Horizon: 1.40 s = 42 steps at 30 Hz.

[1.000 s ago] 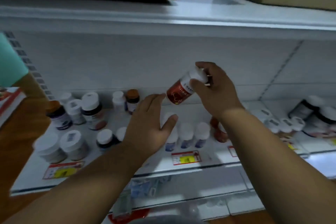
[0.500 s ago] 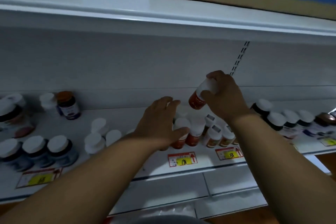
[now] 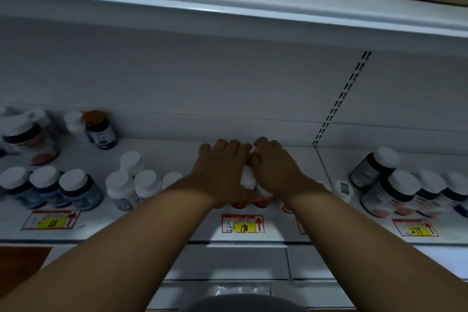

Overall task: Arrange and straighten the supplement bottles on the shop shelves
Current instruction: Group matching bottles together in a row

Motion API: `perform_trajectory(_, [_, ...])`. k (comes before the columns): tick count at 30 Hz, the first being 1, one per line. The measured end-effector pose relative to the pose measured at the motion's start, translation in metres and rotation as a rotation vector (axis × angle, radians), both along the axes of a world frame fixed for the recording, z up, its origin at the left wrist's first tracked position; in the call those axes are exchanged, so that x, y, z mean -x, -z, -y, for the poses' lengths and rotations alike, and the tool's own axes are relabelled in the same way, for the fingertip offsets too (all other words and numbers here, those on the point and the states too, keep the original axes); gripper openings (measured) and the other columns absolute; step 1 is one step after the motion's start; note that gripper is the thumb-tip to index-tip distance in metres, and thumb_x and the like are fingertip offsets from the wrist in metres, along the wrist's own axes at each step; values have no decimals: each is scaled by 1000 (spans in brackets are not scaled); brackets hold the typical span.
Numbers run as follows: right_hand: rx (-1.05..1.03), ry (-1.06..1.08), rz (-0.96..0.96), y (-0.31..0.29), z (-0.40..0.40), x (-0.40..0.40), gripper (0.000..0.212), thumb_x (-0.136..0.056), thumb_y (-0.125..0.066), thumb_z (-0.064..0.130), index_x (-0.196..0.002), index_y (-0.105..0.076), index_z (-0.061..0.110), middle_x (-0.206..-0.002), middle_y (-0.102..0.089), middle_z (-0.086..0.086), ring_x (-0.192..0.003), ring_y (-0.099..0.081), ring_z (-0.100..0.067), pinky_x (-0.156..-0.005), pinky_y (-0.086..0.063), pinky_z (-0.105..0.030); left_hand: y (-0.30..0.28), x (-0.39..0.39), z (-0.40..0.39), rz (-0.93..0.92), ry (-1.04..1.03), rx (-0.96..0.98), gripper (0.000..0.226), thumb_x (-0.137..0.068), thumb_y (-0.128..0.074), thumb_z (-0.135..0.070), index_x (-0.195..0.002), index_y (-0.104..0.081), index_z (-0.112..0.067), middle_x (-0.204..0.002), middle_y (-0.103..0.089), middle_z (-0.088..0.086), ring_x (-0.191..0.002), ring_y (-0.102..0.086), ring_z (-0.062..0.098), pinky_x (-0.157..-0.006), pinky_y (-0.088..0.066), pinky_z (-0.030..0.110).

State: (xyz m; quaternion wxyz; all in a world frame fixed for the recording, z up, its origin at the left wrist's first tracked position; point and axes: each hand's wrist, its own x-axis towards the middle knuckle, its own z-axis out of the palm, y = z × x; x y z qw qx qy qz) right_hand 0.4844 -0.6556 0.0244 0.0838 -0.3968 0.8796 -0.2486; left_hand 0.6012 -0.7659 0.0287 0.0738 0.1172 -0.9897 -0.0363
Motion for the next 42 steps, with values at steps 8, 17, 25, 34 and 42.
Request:
perform_trajectory(8, [-30, -36, -29, 0, 0, 3, 34, -99, -39, 24, -126, -48, 5, -110, -54, -21, -97, -54, -35, -81, -45, -38, 3, -4, 1, 13, -7, 20, 107, -57, -45, -88, -142, -26, -25, -135, -42, -1, -122, -38, 24, -97, -30, 46])
perform_trajectory(17, [-57, -71, 137, -5, 9, 8, 20, -101, -37, 21, -98, -49, 6, -93, -56, -14, -79, -51, -24, -62, -30, -29, 0, -6, -1, 7, 36, 11, 101, -59, -52, -84, -139, -31, -25, -126, -44, -2, -117, -41, 23, -98, -30, 44])
perform_trajectory(25, [-105, -103, 88, -6, 8, 5, 19, -102, -35, 18, -85, -42, 11, -92, -52, -19, -78, -48, -24, -65, -31, -29, 1, -8, 5, 22, 40, -31, 112, -58, -55, -83, -147, -23, -22, -137, -40, 0, -125, -36, 23, -106, -26, 45])
perform_trajectory(34, [-129, -23, 47, -21, 15, 4, 29, -101, -34, 34, -100, -51, 11, -96, -57, -9, -93, -58, -29, -70, -38, -29, -8, -13, 12, 7, 60, -163, 121, -60, -58, -84, -152, -11, -19, -157, -19, 4, -143, -15, 22, -118, -8, 44])
perform_trajectory(42, [138, -40, -86, -45, 53, -32, 33, -99, -43, 31, -124, -55, 13, -112, -55, -8, -94, -50, -15, -76, -32, -22, -24, -68, 59, -78, -65, -258, 111, -68, -48, -86, -152, -10, -24, -158, -16, -3, -142, -15, 16, -114, -10, 35])
